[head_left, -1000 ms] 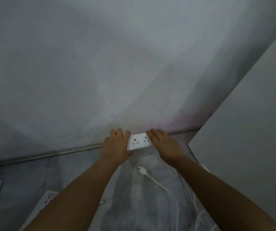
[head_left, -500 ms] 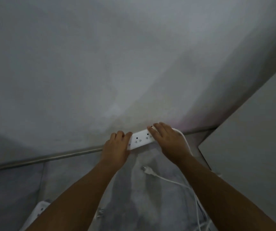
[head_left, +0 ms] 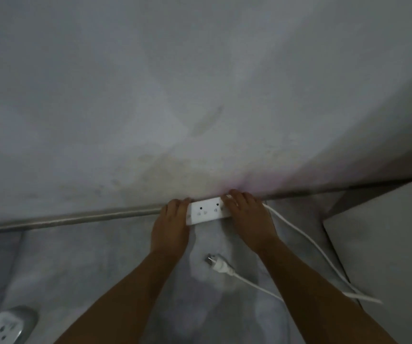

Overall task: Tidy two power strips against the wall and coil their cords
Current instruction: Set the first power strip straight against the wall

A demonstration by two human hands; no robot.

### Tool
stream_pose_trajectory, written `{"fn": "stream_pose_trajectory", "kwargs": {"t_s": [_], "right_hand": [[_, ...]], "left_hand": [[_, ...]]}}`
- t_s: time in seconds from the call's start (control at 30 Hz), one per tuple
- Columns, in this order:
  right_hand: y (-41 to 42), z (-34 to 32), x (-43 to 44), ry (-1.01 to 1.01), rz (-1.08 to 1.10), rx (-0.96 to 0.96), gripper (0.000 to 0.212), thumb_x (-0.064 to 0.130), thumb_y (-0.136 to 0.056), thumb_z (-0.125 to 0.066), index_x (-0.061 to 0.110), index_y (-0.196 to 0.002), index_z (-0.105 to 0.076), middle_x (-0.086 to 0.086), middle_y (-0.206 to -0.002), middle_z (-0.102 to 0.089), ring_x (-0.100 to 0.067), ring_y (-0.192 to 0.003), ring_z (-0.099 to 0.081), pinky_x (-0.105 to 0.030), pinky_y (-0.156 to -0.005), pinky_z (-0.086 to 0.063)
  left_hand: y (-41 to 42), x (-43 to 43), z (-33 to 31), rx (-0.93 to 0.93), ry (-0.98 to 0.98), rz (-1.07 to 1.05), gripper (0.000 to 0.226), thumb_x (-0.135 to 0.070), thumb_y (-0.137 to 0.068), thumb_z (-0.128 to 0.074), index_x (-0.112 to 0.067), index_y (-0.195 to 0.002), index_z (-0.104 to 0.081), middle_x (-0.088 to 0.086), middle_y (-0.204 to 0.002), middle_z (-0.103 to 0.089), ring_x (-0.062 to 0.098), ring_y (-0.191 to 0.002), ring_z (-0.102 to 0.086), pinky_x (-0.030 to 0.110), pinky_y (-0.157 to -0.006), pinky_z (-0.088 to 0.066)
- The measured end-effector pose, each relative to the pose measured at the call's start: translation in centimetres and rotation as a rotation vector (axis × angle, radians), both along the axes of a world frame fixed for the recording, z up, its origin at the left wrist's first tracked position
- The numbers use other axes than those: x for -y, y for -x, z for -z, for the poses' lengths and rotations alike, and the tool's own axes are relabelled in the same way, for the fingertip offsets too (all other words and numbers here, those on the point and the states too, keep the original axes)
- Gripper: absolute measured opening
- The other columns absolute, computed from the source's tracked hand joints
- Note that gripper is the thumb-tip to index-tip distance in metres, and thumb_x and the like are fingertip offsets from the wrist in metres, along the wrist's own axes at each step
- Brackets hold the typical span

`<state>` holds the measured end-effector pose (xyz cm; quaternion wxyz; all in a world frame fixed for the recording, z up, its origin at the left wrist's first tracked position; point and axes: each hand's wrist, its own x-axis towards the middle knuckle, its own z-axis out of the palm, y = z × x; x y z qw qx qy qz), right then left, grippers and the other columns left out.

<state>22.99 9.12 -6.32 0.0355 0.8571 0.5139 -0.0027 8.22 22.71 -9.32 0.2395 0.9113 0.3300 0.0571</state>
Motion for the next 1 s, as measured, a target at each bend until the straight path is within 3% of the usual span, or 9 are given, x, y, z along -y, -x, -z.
{"fn": "stream_pose_trajectory", "kwargs": {"t_s": [0.17,0.37,0.47,0.53,0.6,0.7,0.83,0.93,1.0], "right_hand": [[-0.2,1.0,-0.1,0.008,0.017,-0.009,0.033,0.001,-0.058,-0.072,0.009,-0.089,-0.067,-0.013,-0.089,-0.066,-0.032,-0.076,-0.065,-0.036,-0.06,-0.053],[0.4,0.5,-0.3,0.024,0.059,-0.05,0.041,0.002,-0.057,-0.079,0.01,-0.096,-0.07,-0.011,-0.095,-0.069,-0.029,-0.081,-0.067,-0.032,-0.066,-0.054],[1.2,0.0,1.2,-0.002,0.021,-0.071,0.049,0.013,-0.062,-0.077,0.007,-0.11,-0.069,-0.014,-0.113,-0.068,-0.032,-0.096,-0.068,-0.041,-0.084,-0.055],[2.4,0.2,3.2,-0.037,-0.022,-0.139,0.048,0.025,-0.073,-0.067,0.007,-0.118,-0.065,-0.013,-0.12,-0.065,-0.03,-0.101,-0.064,-0.043,-0.09,-0.052],[4.2,0.6,5.7,-0.019,-0.103,-0.215,0.044,0.042,-0.078,-0.059,0.013,-0.112,-0.063,-0.007,-0.11,-0.065,-0.024,-0.09,-0.062,-0.037,-0.078,-0.051],[6.7,1.2,8.8,0.208,-0.191,-0.216,0.056,0.062,-0.064,-0.057,0.02,-0.1,-0.061,0.0,-0.088,-0.063,-0.02,-0.071,-0.059,-0.031,-0.062,-0.048],[8.0,0.5,8.9,0.349,-0.144,-0.102,0.033,0.047,-0.048,-0.075,0.02,-0.066,-0.068,0.002,-0.061,-0.063,-0.018,-0.055,-0.062,-0.031,-0.053,-0.048],[7.7,-1.1,7.7,0.411,-0.056,-0.1,0.024,0.025,-0.077,-0.069,0.015,-0.098,-0.068,-0.007,-0.096,-0.068,-0.026,-0.09,-0.062,-0.043,-0.081,-0.046],[6.7,-1.4,7.6,0.529,0.024,-0.07,0.04,0.021,-0.09,-0.055,0.013,-0.13,-0.049,-0.011,-0.127,-0.056,-0.029,-0.12,-0.048,-0.048,-0.106,-0.027]], "left_hand": [[-0.1,-0.4,0.3,-0.009,-0.056,0.015,0.035,-0.011,-0.074,-0.065,-0.013,-0.109,-0.06,0.008,-0.115,-0.058,0.03,-0.098,-0.06,0.036,-0.073,-0.048],[0.7,0.4,-0.2,-0.158,-0.237,0.055,0.048,-0.009,-0.058,-0.081,-0.015,-0.104,-0.07,0.015,-0.113,-0.066,0.034,-0.095,-0.066,0.038,-0.076,-0.053],[1.2,0.4,-0.3,-0.205,-0.275,0.092,0.055,-0.012,-0.067,-0.076,-0.016,-0.12,-0.064,0.017,-0.124,-0.062,0.034,-0.106,-0.063,0.041,-0.087,-0.051],[1.8,0.4,-0.2,-0.293,-0.235,0.105,0.059,-0.018,-0.086,-0.052,-0.022,-0.144,-0.038,0.014,-0.148,-0.038,0.032,-0.131,-0.042,0.041,-0.107,-0.034],[2.3,0.7,-0.3,-0.347,-0.235,0.109,0.061,-0.02,-0.092,-0.038,-0.024,-0.15,-0.02,0.01,-0.157,-0.02,0.028,-0.141,-0.025,0.039,-0.114,-0.021],[2.3,1.6,-1.6,-0.305,-0.232,0.136,0.059,-0.017,-0.087,-0.043,-0.018,-0.145,-0.033,0.013,-0.154,-0.027,0.03,-0.138,-0.032,0.038,-0.112,-0.025],[2.3,2.5,-3.7,-0.278,-0.247,0.18,0.054,-0.018,-0.084,-0.045,-0.018,-0.138,-0.041,0.011,-0.152,-0.029,0.029,-0.136,-0.033,0.036,-0.11,-0.026],[2.9,3.0,-4.8,-0.398,-0.243,0.229,0.057,-0.021,-0.087,-0.042,-0.019,-0.142,-0.031,0.01,-0.154,-0.022,0.027,-0.138,-0.026,0.036,-0.11,-0.024],[3.5,3.1,-5.8,-0.468,-0.232,0.26,0.058,-0.021,-0.087,-0.044,-0.018,-0.142,-0.03,0.01,-0.151,-0.025,0.029,-0.135,-0.029,0.039,-0.108,-0.027]]}}
